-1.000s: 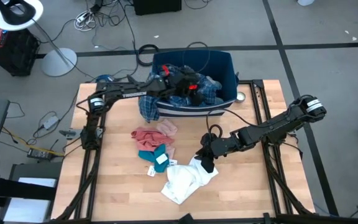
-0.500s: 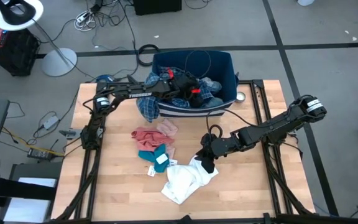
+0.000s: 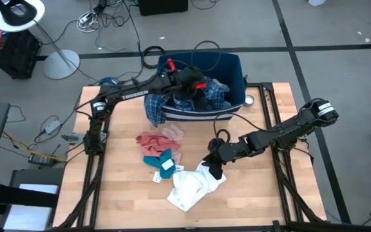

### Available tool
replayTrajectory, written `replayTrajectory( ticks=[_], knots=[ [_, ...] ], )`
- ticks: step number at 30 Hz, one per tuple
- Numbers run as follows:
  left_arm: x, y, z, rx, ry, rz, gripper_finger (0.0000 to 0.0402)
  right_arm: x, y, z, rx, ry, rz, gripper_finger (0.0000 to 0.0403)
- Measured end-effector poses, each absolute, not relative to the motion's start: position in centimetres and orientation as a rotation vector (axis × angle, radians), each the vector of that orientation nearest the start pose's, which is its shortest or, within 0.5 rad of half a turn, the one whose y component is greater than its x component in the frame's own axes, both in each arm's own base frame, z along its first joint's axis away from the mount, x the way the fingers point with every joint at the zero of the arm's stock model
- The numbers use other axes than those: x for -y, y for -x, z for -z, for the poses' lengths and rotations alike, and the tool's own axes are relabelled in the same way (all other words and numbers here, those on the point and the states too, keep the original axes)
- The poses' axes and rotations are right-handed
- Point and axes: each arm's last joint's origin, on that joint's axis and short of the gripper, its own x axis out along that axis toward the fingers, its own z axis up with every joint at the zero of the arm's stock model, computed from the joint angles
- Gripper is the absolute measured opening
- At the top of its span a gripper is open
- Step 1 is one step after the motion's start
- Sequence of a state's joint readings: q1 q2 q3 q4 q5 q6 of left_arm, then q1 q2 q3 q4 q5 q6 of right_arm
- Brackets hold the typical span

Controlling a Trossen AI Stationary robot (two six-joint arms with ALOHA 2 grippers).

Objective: Sort clothes
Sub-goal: Put the blue polo shirt into the blue bin

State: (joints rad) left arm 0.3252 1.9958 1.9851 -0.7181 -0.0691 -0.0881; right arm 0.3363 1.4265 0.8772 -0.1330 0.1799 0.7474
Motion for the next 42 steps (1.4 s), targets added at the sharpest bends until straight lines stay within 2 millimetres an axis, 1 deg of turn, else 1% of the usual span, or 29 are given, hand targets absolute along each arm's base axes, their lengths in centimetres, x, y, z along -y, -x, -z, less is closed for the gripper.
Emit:
replayTrajectory(
  ticks=[4,7,14,17,23,26,29,34,36,38,40,42],
  knots=[
    [-13.4,-41.1,-36.3,-0.646,0.157,-0.399,0.0113,-9.1,-28.3,-22.8,-0.674,-0.539,0.104,0.0116],
    [-13.1,-40.3,-37.8,-0.607,0.146,-0.425,0.0113,-9.1,-28.3,-22.8,-0.674,-0.538,0.105,0.0116],
    [-12.2,-37.2,-42.0,-0.500,0.123,-0.451,0.0113,-9.1,-28.3,-22.8,-0.672,-0.538,0.105,0.0116],
    [-11.8,-36.1,-43.0,-0.497,0.102,-0.459,0.0113,-9.0,-28.3,-22.8,-0.672,-0.538,0.108,0.0116],
    [-10.9,-32.7,-44.8,-0.496,0.062,-0.493,0.0113,-9.0,-28.3,-22.8,-0.672,-0.538,0.109,0.0116],
    [-10.3,-31.0,-44.6,-0.460,0.059,-0.499,0.0113,-9.0,-28.3,-22.8,-0.671,-0.539,0.109,0.0116],
    [-9.6,-28.6,-43.5,-0.419,0.060,-0.505,0.0113,-9.0,-28.3,-22.8,-0.671,-0.539,0.109,0.0116],
    [-8.1,-24.3,-40.4,-0.333,0.114,-0.520,0.0113,-9.0,-28.3,-22.8,-0.670,-0.539,0.109,0.0116],
    [-7.5,-22.3,-39.3,-0.289,0.120,-0.520,0.0113,-8.9,-28.4,-22.8,-0.670,-0.540,0.111,0.0116],
    [-6.9,-20.3,-38.5,-0.239,0.118,-0.518,0.0113,-8.9,-28.4,-22.8,-0.670,-0.540,0.112,0.0116],
    [-6.3,-18.3,-37.2,-0.238,0.117,-0.531,0.0113,-8.8,-28.4,-22.8,-0.669,-0.541,0.114,0.0116],
    [-5.9,-16.8,-35.6,-0.252,0.113,-0.559,0.0113,-8.7,-28.4,-22.8,-0.668,-0.542,0.118,0.0116]
  ],
)
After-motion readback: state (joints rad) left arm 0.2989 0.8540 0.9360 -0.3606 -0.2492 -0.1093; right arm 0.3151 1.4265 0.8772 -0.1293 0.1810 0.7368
